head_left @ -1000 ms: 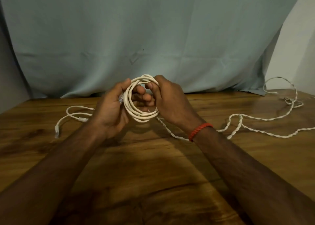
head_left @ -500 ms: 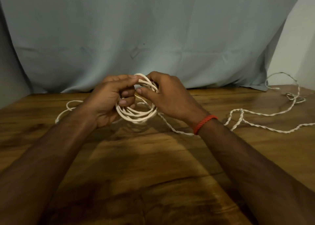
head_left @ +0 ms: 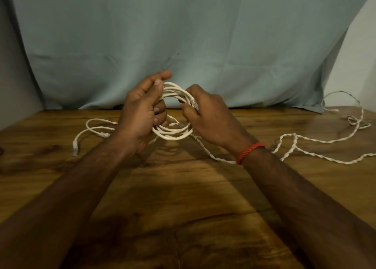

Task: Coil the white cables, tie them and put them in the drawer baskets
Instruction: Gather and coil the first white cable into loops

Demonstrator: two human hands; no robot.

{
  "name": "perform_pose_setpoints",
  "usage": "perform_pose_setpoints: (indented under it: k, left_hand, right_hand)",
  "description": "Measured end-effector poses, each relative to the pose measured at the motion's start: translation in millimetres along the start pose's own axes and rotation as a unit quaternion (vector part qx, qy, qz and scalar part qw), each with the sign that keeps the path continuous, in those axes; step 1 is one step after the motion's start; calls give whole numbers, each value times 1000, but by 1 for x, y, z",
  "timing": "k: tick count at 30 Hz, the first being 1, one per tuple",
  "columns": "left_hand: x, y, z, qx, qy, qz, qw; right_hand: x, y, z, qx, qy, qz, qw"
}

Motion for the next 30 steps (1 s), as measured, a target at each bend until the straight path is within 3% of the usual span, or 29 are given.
perform_pose_setpoints:
  k: [12, 16, 24, 30]
  left_hand:
    - [-6, -7, -9, 184, 99, -105, 972]
    - [-8, -8, -17, 207, 130, -111, 963]
    - [-1, 7, 3, 50, 29, -3, 998]
    - [5, 2, 13, 86, -39, 36, 995]
  right_hand:
    - [-1, 7, 9, -141, -44, 27, 989]
    - [0, 5, 12, -117, -54, 24, 991]
    - [-3, -9, 16, -138, -84, 10, 987]
    - [-6, -3, 20, -182, -91, 66, 977]
Point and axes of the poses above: each hand's wrist, its own x-axis towards the middle knuckle, its own y-axis out of the palm, z = x × y, the point moved 9 cm from there along x, towards the middle knuckle, and after that the axes turned 14 degrees about x, right-handed, at the moved point
